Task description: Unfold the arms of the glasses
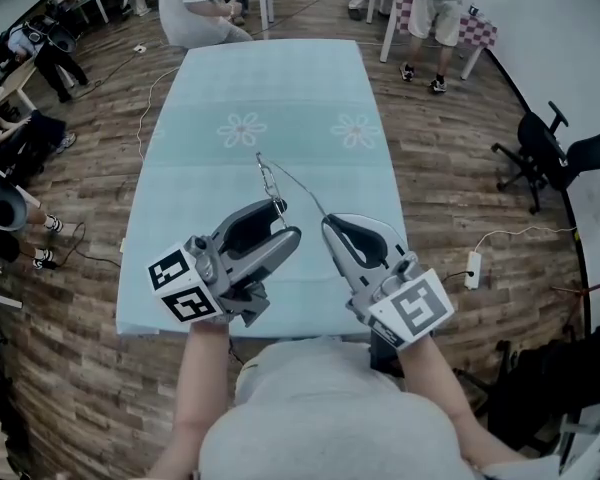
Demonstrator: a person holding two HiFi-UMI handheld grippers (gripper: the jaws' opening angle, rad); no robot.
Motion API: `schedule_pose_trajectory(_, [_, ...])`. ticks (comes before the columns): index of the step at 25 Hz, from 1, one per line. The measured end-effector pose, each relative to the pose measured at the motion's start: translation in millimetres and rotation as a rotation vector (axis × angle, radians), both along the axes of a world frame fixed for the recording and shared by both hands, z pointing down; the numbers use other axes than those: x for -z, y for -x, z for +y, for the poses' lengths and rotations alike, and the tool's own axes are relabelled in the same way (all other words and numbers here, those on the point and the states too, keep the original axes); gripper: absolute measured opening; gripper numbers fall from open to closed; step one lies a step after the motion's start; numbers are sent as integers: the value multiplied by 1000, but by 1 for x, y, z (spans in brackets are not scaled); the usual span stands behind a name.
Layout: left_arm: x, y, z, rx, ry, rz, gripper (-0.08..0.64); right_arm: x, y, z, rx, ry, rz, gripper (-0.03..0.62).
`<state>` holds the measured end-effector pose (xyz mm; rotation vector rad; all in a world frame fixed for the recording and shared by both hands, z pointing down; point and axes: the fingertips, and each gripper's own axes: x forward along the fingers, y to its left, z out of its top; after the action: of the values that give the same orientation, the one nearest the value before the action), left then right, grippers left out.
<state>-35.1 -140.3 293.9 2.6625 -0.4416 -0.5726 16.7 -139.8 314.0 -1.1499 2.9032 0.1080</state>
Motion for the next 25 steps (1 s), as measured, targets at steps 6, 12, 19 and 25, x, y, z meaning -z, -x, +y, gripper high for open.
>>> schedule_pose_trajectory(6, [-1, -2, 1, -19, 7, 1, 238, 1, -10, -9, -29, 6, 0, 21])
schedule_pose_trajectory(12, [1, -3, 6, -38, 3, -3, 237, 3, -20, -13, -59, 8, 3, 21])
schedule_pose_trajectory(19, [0, -4, 15, -73, 0, 3, 237, 1, -33, -19, -92, 12, 6, 21])
schedule_pose_trajectory(25, [0, -2, 33, -102, -13, 15, 238, 0, -41, -13, -117, 6, 5, 21])
